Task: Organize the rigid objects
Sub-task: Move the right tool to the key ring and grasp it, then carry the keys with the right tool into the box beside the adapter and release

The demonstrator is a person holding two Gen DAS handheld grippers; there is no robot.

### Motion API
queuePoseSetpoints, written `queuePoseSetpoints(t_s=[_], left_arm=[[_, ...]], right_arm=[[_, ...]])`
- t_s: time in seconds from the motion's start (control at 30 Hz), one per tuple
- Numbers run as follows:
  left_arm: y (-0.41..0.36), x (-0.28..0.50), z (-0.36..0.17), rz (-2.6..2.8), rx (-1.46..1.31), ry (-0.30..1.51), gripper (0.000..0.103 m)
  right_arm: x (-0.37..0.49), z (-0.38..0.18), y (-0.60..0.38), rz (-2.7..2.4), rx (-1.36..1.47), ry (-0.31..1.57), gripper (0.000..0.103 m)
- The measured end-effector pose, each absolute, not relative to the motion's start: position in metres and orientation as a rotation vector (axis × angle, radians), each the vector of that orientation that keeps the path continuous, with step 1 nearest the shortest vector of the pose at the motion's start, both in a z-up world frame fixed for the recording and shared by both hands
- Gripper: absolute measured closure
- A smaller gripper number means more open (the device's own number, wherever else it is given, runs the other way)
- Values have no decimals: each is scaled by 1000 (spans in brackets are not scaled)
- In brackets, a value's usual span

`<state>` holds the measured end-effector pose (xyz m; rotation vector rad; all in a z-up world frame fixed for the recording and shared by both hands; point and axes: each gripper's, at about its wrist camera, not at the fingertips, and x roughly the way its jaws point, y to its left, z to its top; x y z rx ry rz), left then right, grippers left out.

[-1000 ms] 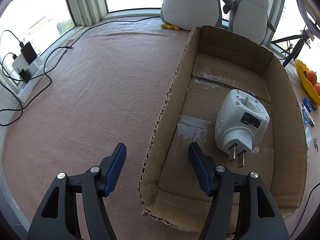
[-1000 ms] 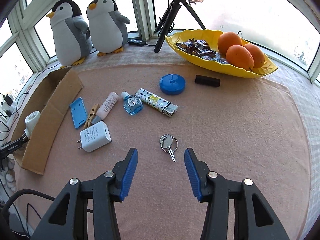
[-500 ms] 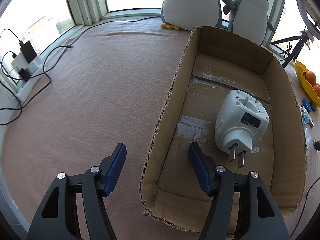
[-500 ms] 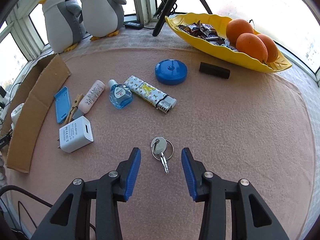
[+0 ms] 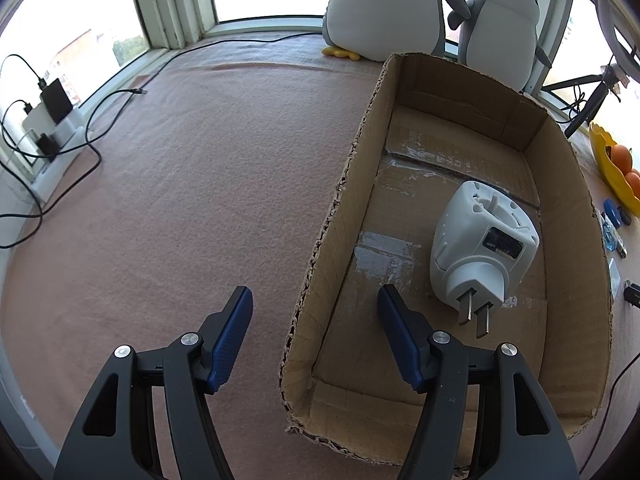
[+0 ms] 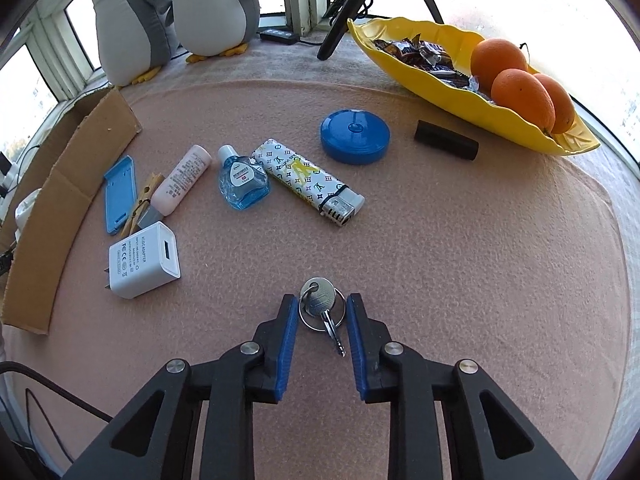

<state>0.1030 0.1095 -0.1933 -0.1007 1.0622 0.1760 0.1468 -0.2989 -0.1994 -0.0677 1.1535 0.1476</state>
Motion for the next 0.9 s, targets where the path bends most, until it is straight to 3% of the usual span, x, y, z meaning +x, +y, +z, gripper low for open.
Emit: queuePoseSetpoints(t_s=[0.9], left_arm=[[111,103,-194,177,-113,1059,38]], right_arm=[[137,-154,-270,174,-97,1034,81]])
